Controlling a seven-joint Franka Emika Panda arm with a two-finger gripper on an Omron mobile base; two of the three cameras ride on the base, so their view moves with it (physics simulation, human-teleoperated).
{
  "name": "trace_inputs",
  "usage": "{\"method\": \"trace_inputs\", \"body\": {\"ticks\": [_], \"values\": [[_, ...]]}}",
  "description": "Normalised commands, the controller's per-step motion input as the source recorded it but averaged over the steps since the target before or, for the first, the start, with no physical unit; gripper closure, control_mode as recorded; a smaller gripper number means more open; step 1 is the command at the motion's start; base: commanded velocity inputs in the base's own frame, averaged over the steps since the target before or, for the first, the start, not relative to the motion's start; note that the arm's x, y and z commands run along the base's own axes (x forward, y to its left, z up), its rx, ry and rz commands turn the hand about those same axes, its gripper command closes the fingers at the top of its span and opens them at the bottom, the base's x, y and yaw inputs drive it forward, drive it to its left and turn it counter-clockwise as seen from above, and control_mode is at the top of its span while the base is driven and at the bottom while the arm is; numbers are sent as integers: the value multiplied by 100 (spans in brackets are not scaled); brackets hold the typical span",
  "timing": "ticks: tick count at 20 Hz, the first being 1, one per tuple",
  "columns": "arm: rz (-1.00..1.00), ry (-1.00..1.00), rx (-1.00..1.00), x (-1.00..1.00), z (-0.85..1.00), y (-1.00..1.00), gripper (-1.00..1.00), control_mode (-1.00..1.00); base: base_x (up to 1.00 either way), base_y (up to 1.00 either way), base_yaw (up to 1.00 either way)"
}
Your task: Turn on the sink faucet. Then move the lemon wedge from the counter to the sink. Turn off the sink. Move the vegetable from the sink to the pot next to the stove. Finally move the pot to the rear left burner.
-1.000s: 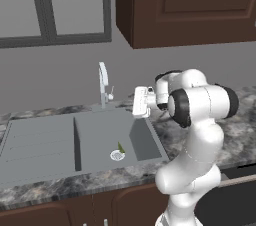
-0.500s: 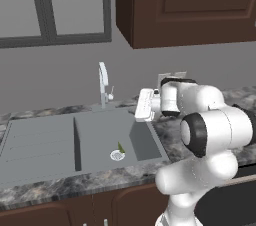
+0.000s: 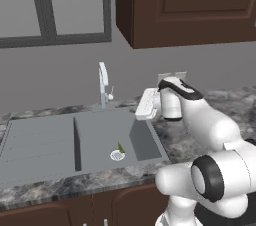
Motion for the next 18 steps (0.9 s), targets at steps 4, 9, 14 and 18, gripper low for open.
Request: {"method": "trace_inputs", "body": {"ticks": [4, 9, 14, 18], "values": [[-11, 20, -7, -34, 17, 0, -100, -100, 0, 0, 0], [-12, 27, -8, -21, 3, 1, -100, -100, 0, 0, 0], [-17, 34, -7, -9, 0, 5, -100, -100, 0, 0, 0], [-19, 37, -8, 0, 0, 8, -100, -100, 0, 0, 0]]}}
